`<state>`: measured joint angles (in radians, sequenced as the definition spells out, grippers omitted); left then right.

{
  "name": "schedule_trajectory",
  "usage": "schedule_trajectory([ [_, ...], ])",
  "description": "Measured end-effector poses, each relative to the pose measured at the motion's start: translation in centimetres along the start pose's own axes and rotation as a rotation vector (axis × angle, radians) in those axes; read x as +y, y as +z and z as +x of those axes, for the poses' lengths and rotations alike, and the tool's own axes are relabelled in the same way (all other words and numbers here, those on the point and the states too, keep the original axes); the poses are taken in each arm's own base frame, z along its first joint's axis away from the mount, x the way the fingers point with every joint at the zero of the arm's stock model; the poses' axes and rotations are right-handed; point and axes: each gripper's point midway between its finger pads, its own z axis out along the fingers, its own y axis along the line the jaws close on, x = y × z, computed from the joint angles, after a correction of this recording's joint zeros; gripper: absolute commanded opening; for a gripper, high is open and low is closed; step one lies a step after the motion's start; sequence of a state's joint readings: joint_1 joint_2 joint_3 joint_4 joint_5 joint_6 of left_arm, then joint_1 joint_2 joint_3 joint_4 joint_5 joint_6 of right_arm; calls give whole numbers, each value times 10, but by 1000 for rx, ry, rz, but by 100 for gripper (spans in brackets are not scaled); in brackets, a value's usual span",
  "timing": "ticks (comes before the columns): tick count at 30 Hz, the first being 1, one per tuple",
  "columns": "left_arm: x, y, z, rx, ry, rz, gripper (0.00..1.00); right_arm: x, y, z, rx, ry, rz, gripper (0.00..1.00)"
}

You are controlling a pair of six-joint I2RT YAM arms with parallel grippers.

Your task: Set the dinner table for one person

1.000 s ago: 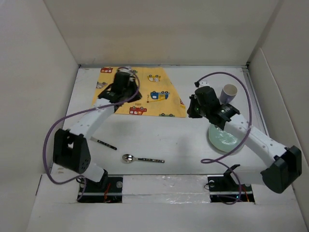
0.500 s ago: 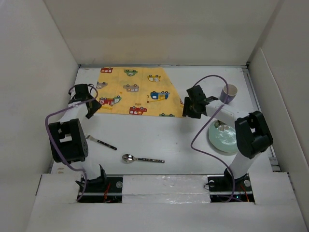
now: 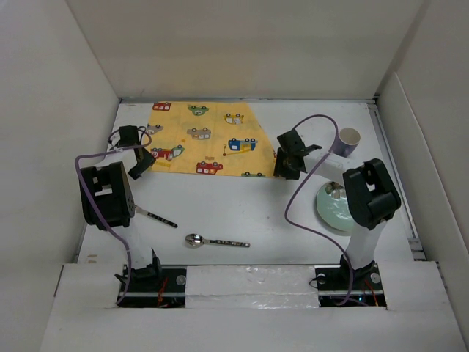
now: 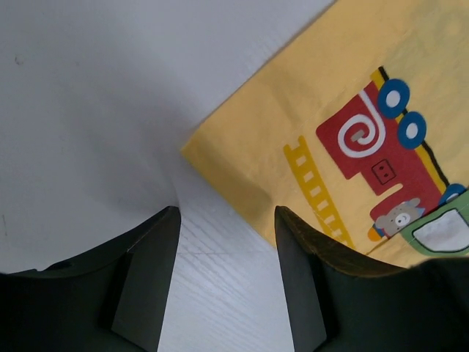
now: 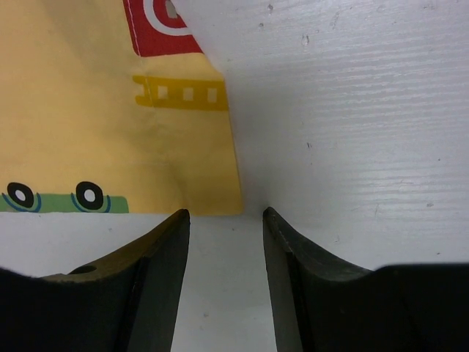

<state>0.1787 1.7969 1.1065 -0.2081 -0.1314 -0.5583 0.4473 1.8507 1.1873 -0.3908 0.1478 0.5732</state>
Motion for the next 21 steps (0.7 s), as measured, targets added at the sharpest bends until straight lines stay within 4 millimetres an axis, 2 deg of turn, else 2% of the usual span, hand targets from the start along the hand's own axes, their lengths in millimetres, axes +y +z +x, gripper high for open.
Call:
schedule_trajectory([
  [4, -6, 6, -9, -14, -3, -2, 48, 1, 2, -1, -16, -11, 18, 48],
  [8, -10, 13, -19, -33, -5, -10, 40, 5, 5, -5, -27, -12, 23, 40],
  [16, -9, 18, -24, -49, -4, -31, 2, 9, 11, -11, -45, 4, 31, 17],
  [19, -10, 19, -25, -49, -1, -31, 0, 11, 12, -12, -49, 11, 26, 4],
  [21, -10, 19, -25, -49, -1, -31, 0, 12, 12, -12, -50, 13, 26, 0],
])
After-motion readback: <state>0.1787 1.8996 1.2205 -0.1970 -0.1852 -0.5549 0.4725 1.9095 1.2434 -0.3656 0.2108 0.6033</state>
